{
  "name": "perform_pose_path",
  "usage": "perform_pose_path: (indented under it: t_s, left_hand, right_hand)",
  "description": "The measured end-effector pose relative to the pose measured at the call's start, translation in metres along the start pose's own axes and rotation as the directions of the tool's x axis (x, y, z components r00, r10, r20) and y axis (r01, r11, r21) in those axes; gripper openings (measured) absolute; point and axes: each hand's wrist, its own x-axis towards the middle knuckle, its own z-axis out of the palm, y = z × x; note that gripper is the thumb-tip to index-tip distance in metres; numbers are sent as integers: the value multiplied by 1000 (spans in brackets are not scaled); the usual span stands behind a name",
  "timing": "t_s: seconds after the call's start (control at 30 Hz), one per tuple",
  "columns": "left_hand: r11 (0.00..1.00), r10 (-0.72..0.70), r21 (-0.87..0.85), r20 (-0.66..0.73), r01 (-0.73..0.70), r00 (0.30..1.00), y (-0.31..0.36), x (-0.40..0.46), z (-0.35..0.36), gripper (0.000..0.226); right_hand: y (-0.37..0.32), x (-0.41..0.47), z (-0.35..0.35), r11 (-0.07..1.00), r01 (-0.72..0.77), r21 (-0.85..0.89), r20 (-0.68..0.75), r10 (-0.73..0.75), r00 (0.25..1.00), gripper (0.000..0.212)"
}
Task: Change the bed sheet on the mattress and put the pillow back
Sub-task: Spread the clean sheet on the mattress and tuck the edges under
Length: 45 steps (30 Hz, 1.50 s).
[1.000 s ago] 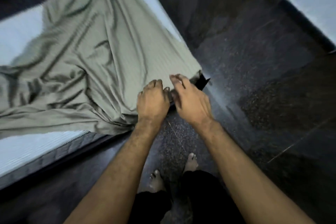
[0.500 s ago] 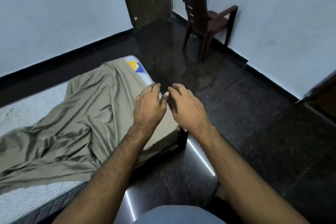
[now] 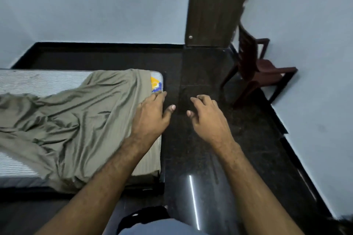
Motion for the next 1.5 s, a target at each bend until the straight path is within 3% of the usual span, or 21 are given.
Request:
perform_pose_path:
  t_s: [0.27, 0.4, 0.57, 0.87, 1.03, 1.17, 1.5]
  left_hand:
    - [983, -185, -28, -97, 183, 978, -6, 124, 57, 53]
    - [980, -183, -107, -136, 169, 974, -1, 209, 81, 50]
    - [976, -215, -60, -175, 208, 961, -8, 309, 101, 49]
    - [918, -384, -4, -258, 397, 886, -60, 483, 161, 49]
    - [832, -524, 6, -317, 555, 790, -80, 581, 174, 49]
    - [776, -577, -11, -417, 630, 703, -98, 652, 175, 46]
    - [551, -715, -71, -554, 831, 427, -224, 792, 193, 51]
  right_hand:
    - [60, 151, 15, 982, 190, 17, -88, -188, 978, 28]
    - [92, 241, 8, 968, 243, 58, -75, -239, 968, 28]
    - [127, 348, 24, 952, 269, 148, -27, -268, 963, 30]
    - [189, 571, 88, 874, 416, 252, 24, -436, 900, 31]
    - [201, 699, 114, 769, 558, 312, 102, -611, 785, 32]
    - [178, 793, 138, 672, 621, 404, 65, -698, 713, 29]
    - [99, 999, 235, 395, 763, 511, 45, -899, 435, 30]
